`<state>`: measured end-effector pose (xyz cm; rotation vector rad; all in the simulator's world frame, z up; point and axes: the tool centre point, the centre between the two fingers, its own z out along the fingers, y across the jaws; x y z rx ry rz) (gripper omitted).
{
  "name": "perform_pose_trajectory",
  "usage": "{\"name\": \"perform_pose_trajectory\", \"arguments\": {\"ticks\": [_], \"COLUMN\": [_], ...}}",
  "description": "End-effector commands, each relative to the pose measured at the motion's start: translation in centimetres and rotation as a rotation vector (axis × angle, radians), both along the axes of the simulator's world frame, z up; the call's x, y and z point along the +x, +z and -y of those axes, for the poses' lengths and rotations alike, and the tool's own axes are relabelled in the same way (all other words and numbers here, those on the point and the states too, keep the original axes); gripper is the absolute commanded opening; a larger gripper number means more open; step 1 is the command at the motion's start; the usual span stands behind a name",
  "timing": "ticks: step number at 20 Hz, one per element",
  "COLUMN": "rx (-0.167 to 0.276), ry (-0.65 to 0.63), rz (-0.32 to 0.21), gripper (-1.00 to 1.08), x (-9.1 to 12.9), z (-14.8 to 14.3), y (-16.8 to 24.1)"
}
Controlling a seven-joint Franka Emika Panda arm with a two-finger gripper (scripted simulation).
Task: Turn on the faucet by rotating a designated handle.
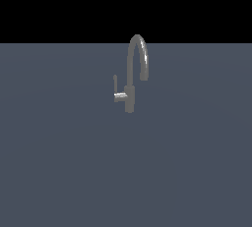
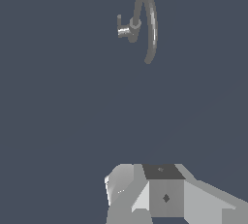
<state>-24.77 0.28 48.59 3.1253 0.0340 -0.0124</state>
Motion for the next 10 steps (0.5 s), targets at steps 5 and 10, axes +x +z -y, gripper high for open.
{"name": "perform_pose_trajectory", "arguments": {"ticks": [5,10], "rx": [0.003,0.012], "ry": [0.002,0.011], "rz": [-0.010,-0.041], "gripper": [-1.00,-1.00], "x": [0.0,0.0], "z": [-0.4,-1.2], "y": [-0.2,-1.0]}}
